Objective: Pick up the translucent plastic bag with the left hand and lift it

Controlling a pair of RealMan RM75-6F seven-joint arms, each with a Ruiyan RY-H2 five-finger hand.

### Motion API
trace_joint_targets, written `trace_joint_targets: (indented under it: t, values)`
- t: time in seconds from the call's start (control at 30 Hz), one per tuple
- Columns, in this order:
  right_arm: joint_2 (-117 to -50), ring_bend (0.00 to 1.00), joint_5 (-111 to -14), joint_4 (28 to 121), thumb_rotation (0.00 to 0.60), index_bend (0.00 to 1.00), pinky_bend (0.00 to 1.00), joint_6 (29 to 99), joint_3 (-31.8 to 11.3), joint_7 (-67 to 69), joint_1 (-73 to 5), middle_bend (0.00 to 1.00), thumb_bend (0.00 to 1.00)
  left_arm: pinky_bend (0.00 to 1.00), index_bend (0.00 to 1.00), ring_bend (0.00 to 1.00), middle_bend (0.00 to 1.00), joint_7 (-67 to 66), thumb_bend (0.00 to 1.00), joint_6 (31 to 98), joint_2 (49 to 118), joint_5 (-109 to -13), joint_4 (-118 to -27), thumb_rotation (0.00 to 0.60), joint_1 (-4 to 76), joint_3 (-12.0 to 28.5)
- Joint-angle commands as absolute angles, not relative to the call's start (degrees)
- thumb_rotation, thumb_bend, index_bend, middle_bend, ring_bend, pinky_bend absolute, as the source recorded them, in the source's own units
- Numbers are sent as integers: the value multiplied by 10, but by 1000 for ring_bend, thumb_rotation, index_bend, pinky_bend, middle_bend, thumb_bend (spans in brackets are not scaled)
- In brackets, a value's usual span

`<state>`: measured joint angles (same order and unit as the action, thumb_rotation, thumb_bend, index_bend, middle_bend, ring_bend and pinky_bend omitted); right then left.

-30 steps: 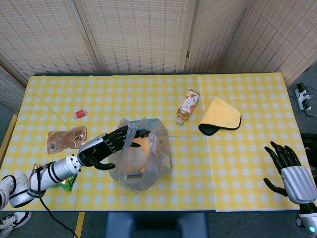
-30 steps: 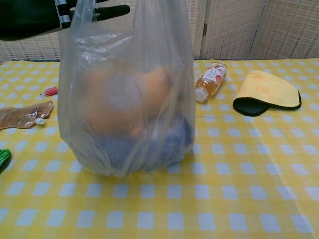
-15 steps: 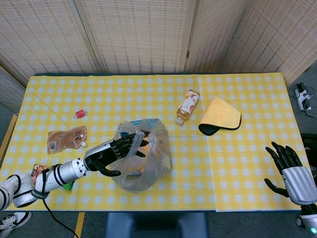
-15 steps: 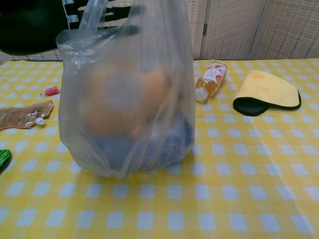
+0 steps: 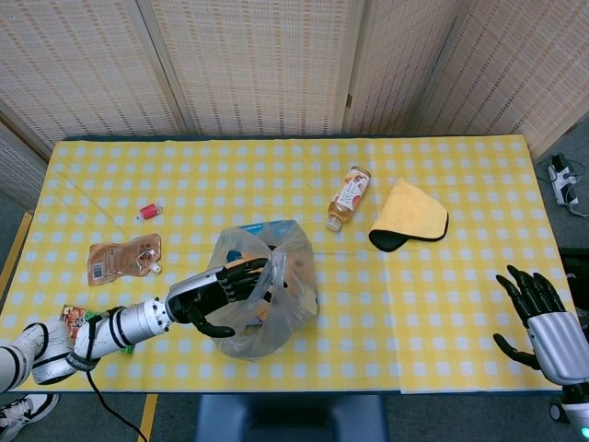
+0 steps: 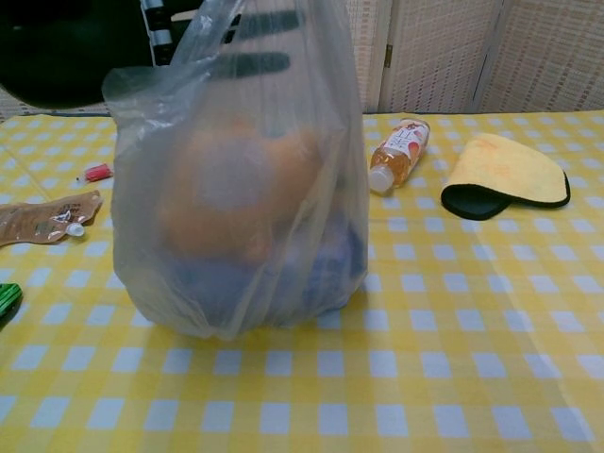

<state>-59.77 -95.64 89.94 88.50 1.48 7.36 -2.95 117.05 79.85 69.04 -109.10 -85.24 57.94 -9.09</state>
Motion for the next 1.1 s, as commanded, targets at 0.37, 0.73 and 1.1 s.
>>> trace_joint_targets:
  t: [0.37,0.73,1.1]
  values:
    - [-596,0,-958,898,600,0,0,887,14,78,-29,0,292,224,95,101,204,1167,270,775,698,-1090,-851,600,600,-95]
    - [-596,0,-957,897,600,0,0,887,13,80,-29,0,293,234,89,114,204,1151,265,760,700,-1077,-847,600,603,-100]
    - [-596,0,-957,897,600,0,0,885,13,79,-30,0,293,263,77,151,249,1169,258,750,703,-1084,-846,600,624,-100]
